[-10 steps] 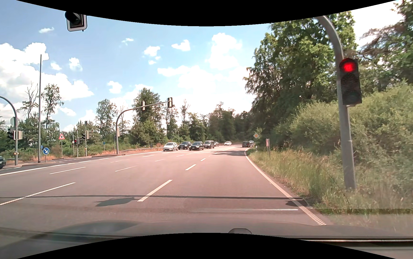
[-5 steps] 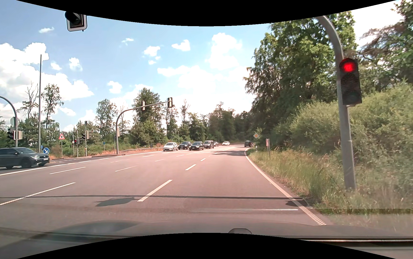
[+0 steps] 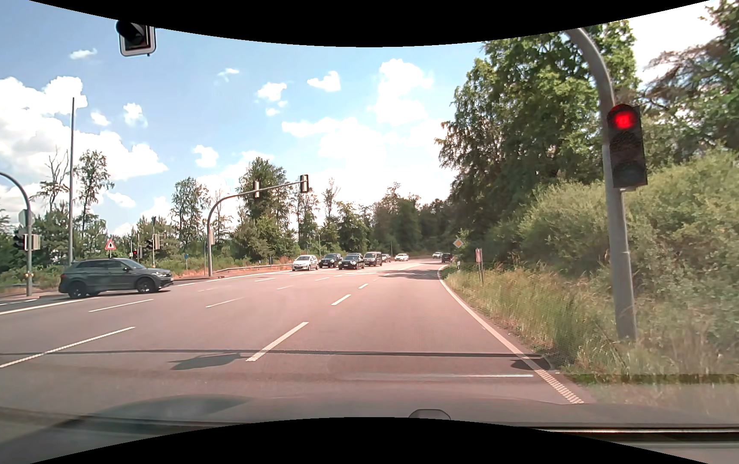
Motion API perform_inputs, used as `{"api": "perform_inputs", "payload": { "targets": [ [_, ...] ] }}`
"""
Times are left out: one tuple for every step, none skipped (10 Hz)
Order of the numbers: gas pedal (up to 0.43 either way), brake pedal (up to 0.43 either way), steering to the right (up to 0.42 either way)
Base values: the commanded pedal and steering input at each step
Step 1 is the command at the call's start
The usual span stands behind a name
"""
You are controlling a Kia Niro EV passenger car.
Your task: Follow the waypoints while adhering to traffic rules and regulations
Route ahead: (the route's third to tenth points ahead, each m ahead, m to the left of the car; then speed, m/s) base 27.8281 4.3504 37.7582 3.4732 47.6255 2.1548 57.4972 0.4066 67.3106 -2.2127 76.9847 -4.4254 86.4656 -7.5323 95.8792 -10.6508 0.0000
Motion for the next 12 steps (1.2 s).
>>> {"api": "perform_inputs", "payload": {
  "targets": [
    [0.0,0.287,0.018],
    [0.0,0.287,0.018],
    [0.0,0.28,0.018],
    [0.0,0.287,0.018],
    [0.0,0.287,0.018],
    [0.0,0.287,0.018],
    [0.0,0.28,0.018],
    [0.0,0.287,0.018],
    [0.0,0.28,0.018],
    [0.0,0.28,0.018],
    [0.0,0.28,0.018],
    [0.0,0.28,0.018]
  ]
}}
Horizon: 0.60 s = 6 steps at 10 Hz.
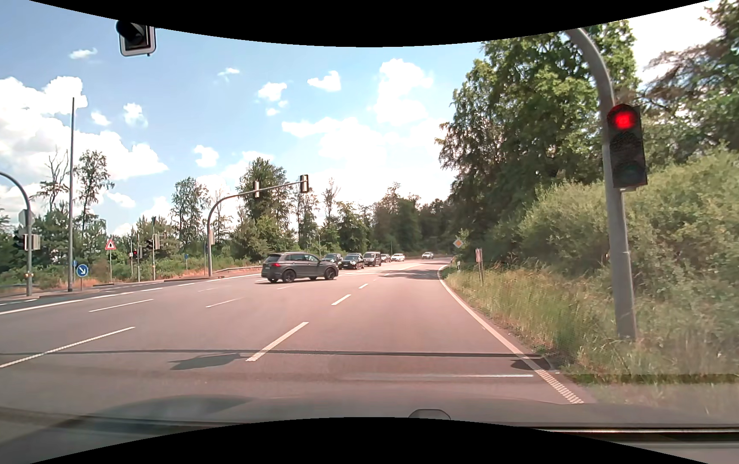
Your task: Follow the waypoints while adhering to traffic rules and regulations
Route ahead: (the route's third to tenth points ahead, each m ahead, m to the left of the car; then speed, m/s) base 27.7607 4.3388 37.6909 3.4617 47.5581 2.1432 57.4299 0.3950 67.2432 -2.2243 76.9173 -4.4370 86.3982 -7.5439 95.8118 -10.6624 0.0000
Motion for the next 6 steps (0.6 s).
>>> {"api": "perform_inputs", "payload": {
  "targets": [
    [0.0,0.28,0.018],
    [0.0,0.287,0.018],
    [0.0,0.287,0.018],
    [0.0,0.287,0.018],
    [0.0,0.287,0.018],
    [0.0,0.287,0.018]
  ]
}}
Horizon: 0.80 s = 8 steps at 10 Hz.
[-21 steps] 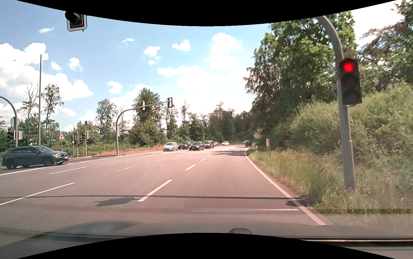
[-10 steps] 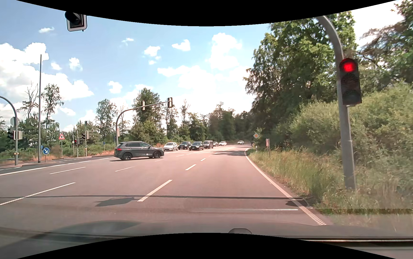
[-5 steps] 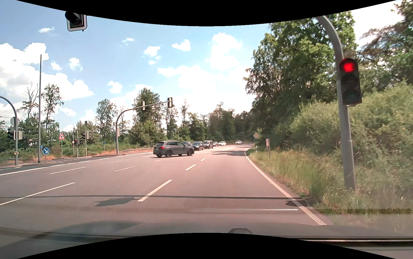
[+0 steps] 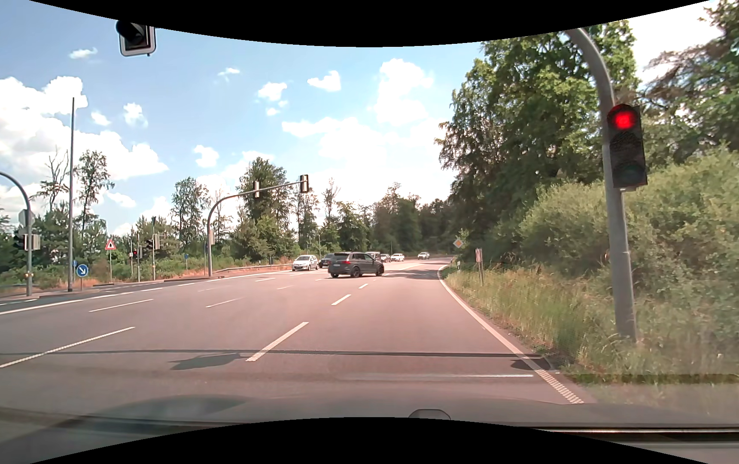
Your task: Follow the waypoints while adhering to traffic rules and regulations
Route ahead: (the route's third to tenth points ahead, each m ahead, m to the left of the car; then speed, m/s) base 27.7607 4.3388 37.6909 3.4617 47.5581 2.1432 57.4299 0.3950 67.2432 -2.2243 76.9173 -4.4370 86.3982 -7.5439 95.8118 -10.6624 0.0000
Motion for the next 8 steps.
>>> {"api": "perform_inputs", "payload": {
  "targets": [
    [0.0,0.28,0.018],
    [0.0,0.287,0.018],
    [0.0,0.287,0.018],
    [0.0,0.287,0.018],
    [0.0,0.28,0.018],
    [0.0,0.287,0.018],
    [0.0,0.287,0.018],
    [0.0,0.287,0.018]
  ]
}}
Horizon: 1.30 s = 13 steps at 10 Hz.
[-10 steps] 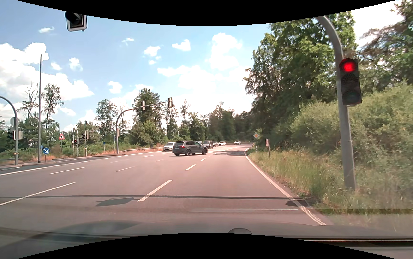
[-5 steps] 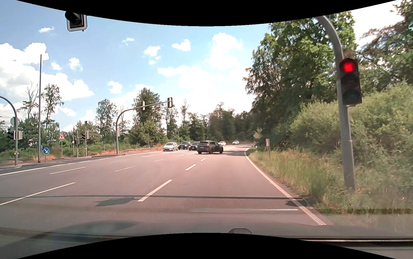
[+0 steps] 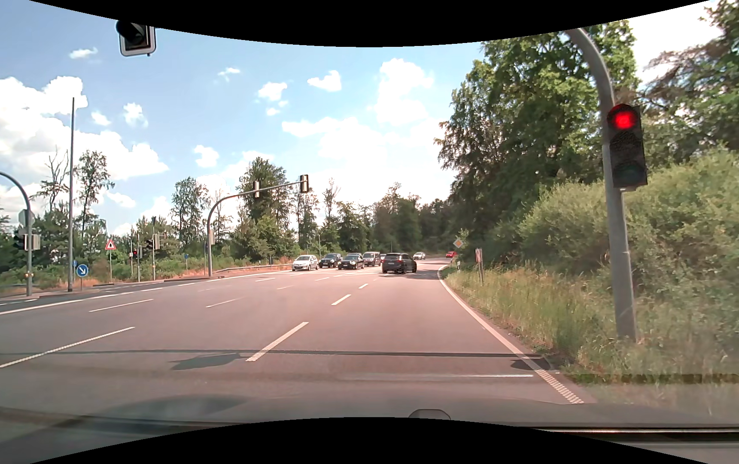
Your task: Follow the waypoints while adhering to traffic rules and regulations
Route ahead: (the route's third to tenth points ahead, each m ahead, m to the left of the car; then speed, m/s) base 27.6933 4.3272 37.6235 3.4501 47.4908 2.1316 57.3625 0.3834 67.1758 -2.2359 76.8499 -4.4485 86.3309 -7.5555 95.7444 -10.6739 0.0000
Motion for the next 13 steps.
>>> {"api": "perform_inputs", "payload": {
  "targets": [
    [0.0,0.28,0.018],
    [0.0,0.287,0.018],
    [0.0,0.287,0.018],
    [0.0,0.287,0.018],
    [0.0,0.28,0.018],
    [0.0,0.287,0.018],
    [0.0,0.287,0.018],
    [0.0,0.287,0.018],
    [0.0,0.28,0.018],
    [0.0,0.287,0.018],
    [0.0,0.287,0.018],
    [0.0,0.28,0.018],
    [0.0,0.287,0.018]
  ]
}}
